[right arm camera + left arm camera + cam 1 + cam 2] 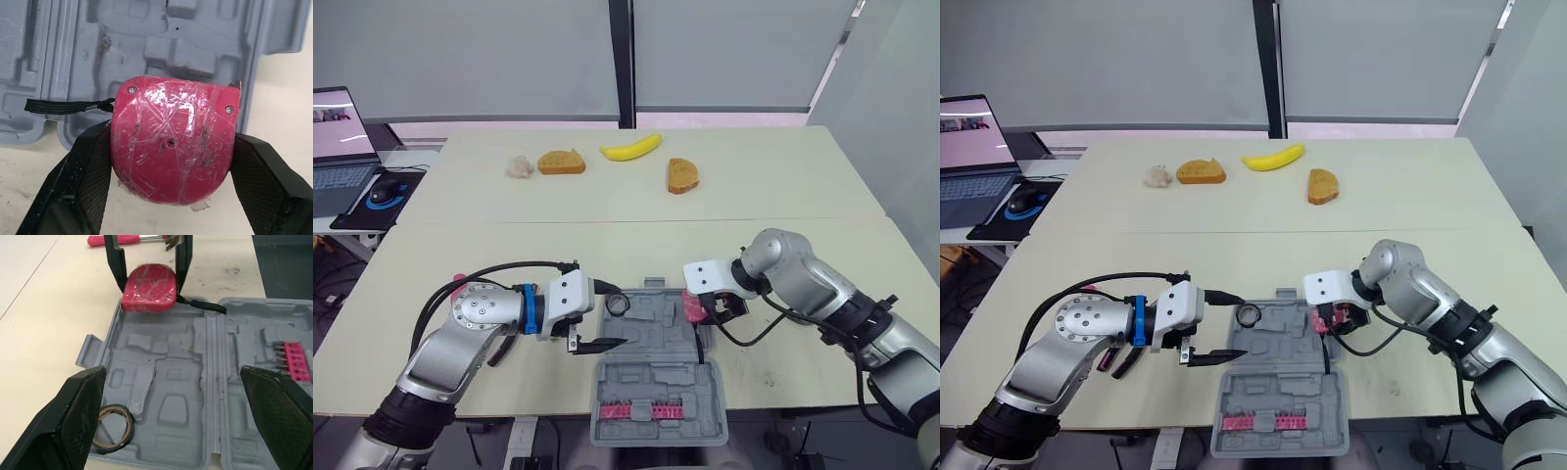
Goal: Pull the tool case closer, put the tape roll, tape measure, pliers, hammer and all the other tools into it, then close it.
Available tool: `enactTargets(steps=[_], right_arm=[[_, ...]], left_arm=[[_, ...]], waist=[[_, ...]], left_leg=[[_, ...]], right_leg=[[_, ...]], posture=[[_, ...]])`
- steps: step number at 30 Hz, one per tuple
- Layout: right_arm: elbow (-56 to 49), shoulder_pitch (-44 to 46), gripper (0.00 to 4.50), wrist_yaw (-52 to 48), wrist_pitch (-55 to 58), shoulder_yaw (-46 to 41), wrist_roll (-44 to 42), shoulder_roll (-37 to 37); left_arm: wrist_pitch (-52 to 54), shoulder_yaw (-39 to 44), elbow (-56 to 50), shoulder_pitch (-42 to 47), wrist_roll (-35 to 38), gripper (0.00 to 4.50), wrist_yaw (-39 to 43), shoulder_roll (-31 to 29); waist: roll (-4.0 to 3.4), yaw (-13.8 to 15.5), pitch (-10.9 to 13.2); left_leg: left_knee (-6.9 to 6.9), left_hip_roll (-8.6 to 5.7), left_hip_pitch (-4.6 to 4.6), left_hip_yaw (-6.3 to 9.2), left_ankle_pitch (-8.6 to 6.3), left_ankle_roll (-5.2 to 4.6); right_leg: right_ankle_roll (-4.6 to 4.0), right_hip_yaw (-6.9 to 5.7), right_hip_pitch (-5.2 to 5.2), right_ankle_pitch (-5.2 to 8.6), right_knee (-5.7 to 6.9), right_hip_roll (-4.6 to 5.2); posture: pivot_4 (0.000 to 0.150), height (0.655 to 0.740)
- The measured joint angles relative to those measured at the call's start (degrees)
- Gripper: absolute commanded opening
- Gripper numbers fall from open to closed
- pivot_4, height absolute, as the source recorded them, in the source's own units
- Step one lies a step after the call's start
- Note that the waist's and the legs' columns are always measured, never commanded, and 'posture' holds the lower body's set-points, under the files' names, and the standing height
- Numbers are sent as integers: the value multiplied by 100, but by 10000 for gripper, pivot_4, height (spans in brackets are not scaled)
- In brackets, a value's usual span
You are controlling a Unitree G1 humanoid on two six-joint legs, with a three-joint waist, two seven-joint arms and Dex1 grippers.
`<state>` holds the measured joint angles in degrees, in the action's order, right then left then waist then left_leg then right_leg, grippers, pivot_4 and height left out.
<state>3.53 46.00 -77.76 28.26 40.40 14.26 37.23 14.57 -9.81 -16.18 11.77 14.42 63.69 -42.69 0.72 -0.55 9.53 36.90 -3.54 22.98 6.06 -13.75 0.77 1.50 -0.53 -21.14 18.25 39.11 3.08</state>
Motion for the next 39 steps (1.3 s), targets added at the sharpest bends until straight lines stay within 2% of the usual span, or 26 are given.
enactTargets(steps=[14, 25, 29, 39], right_arm=[[898, 256, 31733, -55, -282, 140, 377, -509], [1035, 289, 31733, -87, -348, 137, 489, -704], [1041, 329, 44642, -78, -383, 117, 482, -743], [689, 405, 44893, -200, -185, -229, 343, -692]], left_arm=[[-19, -109, -3, -74, -133, 45000, -183, 118], [-28, -113, -1, -119, -191, 45000, -228, 162], [-38, -117, 0, -121, -213, 45000, -237, 203], [-117, -122, -1, -224, -230, 45000, -244, 242]], waist=[[0, -49, 0], [0, -84, 0], [0, -95, 0], [-1, -97, 0]], left_leg=[[-1, 0, -1, 1, 2, 3], [-1, 0, -1, 1, 2, 4], [-1, 0, -1, 1, 2, 3], [-2, 0, -1, 2, 2, 4]], right_leg=[[-1, 0, -4, -1, 5, -1], [-1, 0, -5, -1, 6, -1], [-2, 0, -5, -1, 7, -1], [-2, 1, -7, -1, 8, -1]], posture=[[1500, 7361], [1500, 7361], [1500, 7361], [1500, 7361]])
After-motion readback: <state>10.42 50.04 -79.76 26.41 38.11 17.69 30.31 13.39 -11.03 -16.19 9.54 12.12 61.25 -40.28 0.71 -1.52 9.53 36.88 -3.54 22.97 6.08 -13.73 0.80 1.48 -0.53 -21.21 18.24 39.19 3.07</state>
